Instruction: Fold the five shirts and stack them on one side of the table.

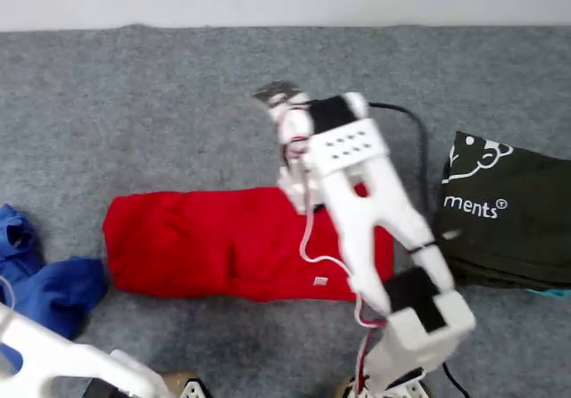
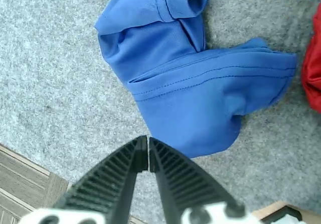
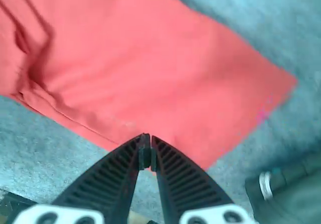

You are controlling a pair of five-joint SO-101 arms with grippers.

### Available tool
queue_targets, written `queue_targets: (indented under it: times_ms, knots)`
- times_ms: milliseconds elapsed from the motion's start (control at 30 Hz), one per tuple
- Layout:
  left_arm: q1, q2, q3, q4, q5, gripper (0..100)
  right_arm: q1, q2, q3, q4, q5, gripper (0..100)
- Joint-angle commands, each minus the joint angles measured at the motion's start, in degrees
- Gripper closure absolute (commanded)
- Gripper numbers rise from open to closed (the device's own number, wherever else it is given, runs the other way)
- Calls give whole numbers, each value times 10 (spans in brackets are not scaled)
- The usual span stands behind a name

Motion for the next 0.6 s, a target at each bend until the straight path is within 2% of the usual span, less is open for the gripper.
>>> queue_targets:
  times_ms: [0,167,400,567]
  knots:
    - [0,-17,-8,2,-4,985,37,-78,29,23,-7,983]
    - [0,-17,10,4,-4,985,75,-100,75,22,-27,969]
    - [1,-17,19,3,-4,985,102,-100,88,22,-229,824]
    - [1,-17,19,3,-4,985,99,-79,119,-29,-295,719]
